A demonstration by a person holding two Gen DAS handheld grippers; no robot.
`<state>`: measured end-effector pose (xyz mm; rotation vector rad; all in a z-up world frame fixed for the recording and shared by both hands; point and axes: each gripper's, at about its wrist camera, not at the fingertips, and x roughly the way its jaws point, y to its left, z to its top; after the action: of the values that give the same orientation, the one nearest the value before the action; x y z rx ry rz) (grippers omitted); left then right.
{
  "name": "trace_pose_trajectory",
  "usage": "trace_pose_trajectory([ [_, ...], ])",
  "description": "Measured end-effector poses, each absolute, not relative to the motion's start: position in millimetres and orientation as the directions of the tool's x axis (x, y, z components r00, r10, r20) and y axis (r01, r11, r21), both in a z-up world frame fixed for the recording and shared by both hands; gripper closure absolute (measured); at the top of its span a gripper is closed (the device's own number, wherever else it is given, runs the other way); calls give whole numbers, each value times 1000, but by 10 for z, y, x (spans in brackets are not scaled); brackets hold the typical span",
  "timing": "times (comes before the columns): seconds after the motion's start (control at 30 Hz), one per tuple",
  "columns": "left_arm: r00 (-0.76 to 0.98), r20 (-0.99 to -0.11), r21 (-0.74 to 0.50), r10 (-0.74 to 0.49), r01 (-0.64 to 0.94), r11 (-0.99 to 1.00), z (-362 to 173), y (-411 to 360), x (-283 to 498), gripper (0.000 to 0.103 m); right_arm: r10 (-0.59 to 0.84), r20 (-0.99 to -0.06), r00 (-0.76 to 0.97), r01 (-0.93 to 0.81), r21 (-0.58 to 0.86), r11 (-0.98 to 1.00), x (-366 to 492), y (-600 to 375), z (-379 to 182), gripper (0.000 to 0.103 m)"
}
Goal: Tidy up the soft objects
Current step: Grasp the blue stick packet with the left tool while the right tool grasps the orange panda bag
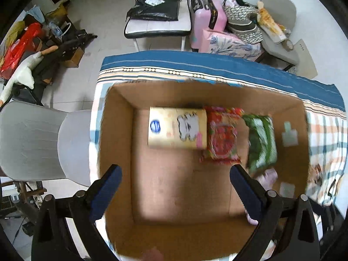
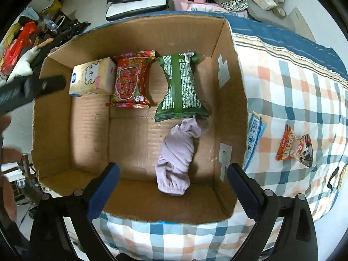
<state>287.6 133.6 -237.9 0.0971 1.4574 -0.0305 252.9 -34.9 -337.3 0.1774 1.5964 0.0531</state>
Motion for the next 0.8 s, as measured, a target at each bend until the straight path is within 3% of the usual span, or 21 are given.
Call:
trace_pose_trajectory([
  [0.43, 237, -971, 54, 42, 46, 997, -1763, 1438, 1968, 1, 135, -986, 100, 42, 140, 989, 2068, -307, -2783, 2],
  [0.8, 286, -957, 65, 53, 32, 997, -1506, 1358, 1634, 1, 182, -967, 181, 21, 189, 982, 1770, -376, -2370, 2],
])
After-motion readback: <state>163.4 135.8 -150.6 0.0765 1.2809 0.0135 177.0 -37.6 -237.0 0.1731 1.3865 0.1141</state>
